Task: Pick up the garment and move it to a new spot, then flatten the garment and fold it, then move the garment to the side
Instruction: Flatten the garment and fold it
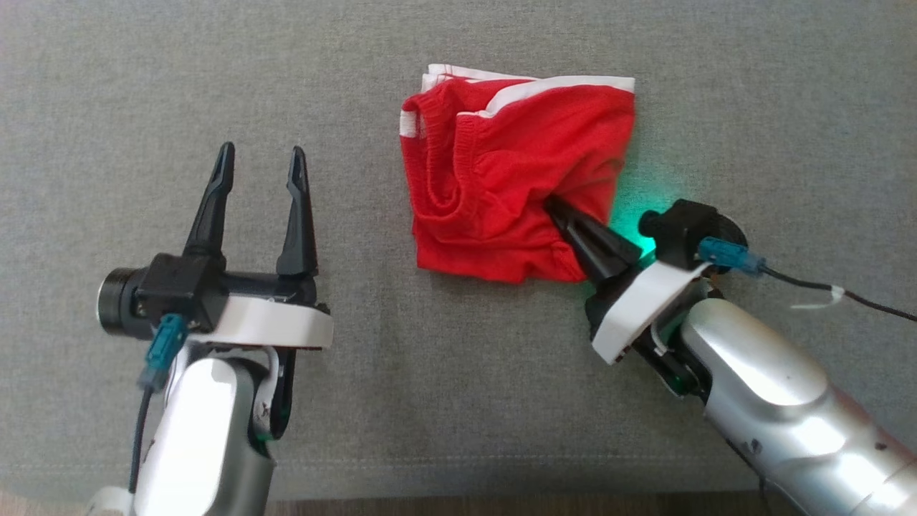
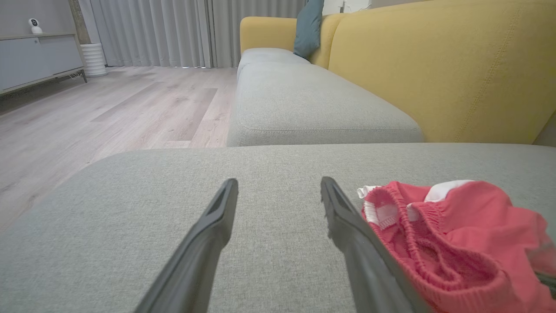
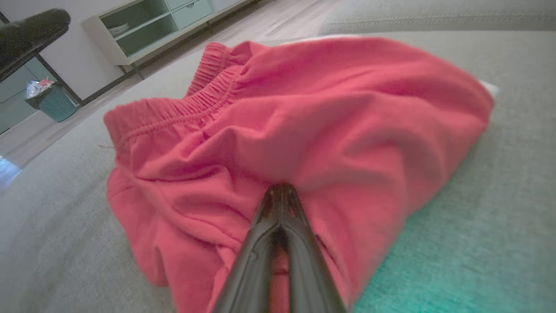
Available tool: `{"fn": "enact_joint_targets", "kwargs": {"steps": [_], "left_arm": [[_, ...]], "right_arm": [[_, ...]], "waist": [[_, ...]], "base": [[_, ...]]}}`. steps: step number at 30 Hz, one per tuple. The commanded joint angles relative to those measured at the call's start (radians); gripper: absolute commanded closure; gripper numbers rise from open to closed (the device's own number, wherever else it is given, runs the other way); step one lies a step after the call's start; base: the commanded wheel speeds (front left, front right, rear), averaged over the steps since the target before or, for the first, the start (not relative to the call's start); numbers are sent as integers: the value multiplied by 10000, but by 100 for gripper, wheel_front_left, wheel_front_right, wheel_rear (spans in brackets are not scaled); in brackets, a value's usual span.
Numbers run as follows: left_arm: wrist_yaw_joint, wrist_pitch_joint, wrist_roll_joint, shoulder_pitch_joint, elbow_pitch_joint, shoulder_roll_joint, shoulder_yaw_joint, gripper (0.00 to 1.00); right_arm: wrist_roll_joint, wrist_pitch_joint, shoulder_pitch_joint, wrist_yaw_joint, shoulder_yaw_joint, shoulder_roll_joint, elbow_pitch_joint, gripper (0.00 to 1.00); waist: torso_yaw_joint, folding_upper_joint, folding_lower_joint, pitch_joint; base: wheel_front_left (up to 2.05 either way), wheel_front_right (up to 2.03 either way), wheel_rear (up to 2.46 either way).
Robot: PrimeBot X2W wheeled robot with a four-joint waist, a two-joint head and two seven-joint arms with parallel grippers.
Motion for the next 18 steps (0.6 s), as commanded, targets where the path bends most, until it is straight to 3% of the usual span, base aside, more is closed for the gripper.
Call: {"fn": "enact_joint_targets", "kwargs": {"steps": [1,10,18], "left_arm": [[-31,-51,84,-240,-333,90,280,0],[-78,-51,64,-172,-347,61,330,0],[-91,-51,32,-55,-343,33,393,0]], "right_arm": [[184,93,11,-7,254,-49,-154,100],[1704,593,265,-7,1570,-549,-227,100],[2672,1005,858,-7,1946,-870,-524,100]], "waist": [[-17,0,0,2],[-88,0,0,-50],[-182,0,0,-124]], "base": [[0,0,0],[0,0,0],[0,0,0]]}}
